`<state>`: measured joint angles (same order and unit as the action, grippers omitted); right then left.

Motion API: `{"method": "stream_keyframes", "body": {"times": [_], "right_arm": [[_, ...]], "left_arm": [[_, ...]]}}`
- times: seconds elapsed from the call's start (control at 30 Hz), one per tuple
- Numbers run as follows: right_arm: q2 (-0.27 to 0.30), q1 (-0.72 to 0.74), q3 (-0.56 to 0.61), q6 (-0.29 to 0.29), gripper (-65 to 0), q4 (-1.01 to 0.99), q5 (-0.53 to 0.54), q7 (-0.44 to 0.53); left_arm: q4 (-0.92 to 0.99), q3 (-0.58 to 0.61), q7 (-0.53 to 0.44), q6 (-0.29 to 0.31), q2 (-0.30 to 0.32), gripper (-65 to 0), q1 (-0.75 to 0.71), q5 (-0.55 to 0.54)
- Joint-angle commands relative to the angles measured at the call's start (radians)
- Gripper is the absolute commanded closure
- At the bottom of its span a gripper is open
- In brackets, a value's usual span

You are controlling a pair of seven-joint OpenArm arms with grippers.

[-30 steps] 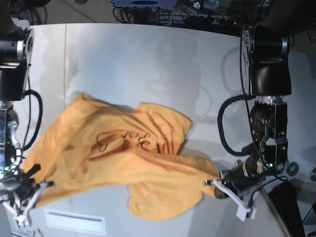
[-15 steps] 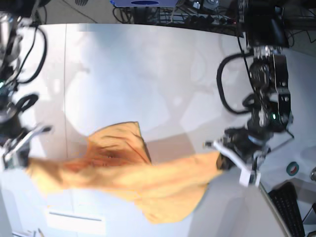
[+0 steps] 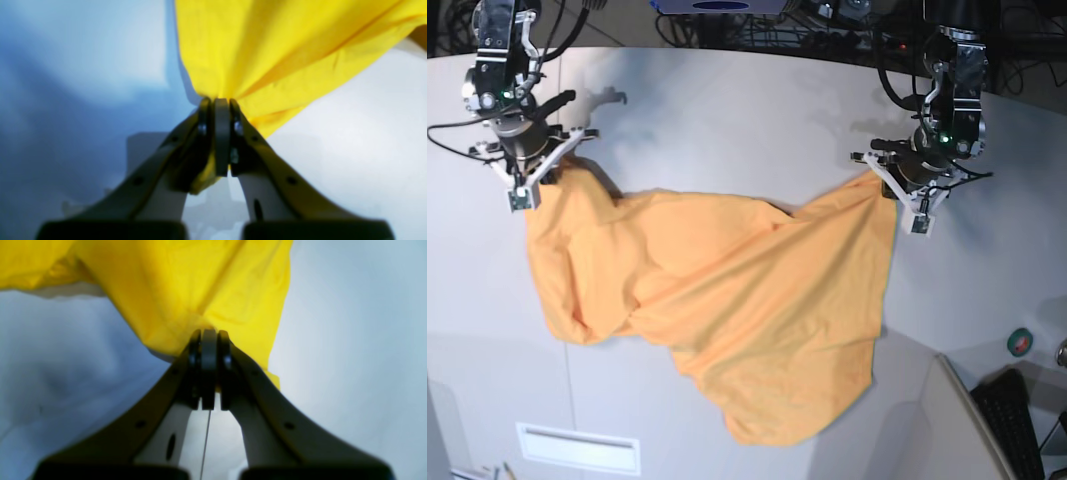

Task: Layout the t-shirt on the table in an organized manner, then fold the t-shirt properly
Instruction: 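Lift the shirt with both grippers and shake it out, then lower the shirt and regrasp its edge with the left gripper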

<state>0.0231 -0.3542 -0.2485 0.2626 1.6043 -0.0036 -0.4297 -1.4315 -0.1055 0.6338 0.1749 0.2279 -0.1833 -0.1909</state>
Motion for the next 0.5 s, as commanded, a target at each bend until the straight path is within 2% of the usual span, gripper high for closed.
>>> {"method": "stream_keyframes", "body": {"times": [0.0, 0.07, 0.1, 0.13, 0.2, 0.23, 0.27, 0.33, 0.37, 0.47], "right_arm": [[0.005, -0.007, -0.002, 0.0, 0.0, 0.029, 0.006, 0.018], [0.005, -0.021, -0.002, 0.008, 0.0, 0.035, 0.006, 0.009], [0.005, -0.027, -0.002, 0.024, 0.0, 0.04, 0.006, -0.011], [0.005, -0.032, -0.002, 0.048, -6.8, 0.049, 0.006, -0.031], [0.005, -0.045, -0.002, 0.134, -22.7, 0.07, 0.006, -0.077], [0.005, -0.056, -0.004, 0.185, -28.1, 0.083, 0.006, -0.096], [0.005, -0.064, -0.008, 0.221, -30.3, 0.097, 0.006, -0.105], [0.005, -0.082, -0.012, 0.277, -30.2, 0.127, 0.006, -0.117], [0.005, -0.092, -0.013, 0.284, -29.1, 0.147, 0.006, -0.117], [0.005, -0.099, -0.013, 0.284, -24.5, 0.204, 0.006, -0.113]], "left_arm": [[-0.025, -0.006, -0.021, -0.004, 0.009, 0.0, 0.0, -0.006], [-0.03, -0.007, -0.022, -0.005, 0.008, 0.0, -0.014, -0.006], [-0.032, -0.007, -0.022, -0.005, 0.006, -5.6, -0.018, -0.006], [-0.032, -0.007, -0.022, -0.005, 0.006, -12.3, -0.02, -0.006], [-0.032, -0.009, -0.022, -0.005, 0.008, -28.1, -0.023, -0.006], [-0.032, -0.009, -0.022, -0.005, 0.009, -36.5, -0.025, -0.008], [-0.032, -0.01, -0.022, -0.005, 0.009, -42.5, -0.031, -0.008], [-0.042, -0.029, -0.025, -0.005, 0.009, -53.0, -0.04, -0.008], [-0.056, -0.059, -0.025, -0.005, 0.006, -57.3, -0.049, -0.008], [-0.122, -0.148, -0.025, -0.004, 0.001, -61.7, -0.072, -0.009]]}}
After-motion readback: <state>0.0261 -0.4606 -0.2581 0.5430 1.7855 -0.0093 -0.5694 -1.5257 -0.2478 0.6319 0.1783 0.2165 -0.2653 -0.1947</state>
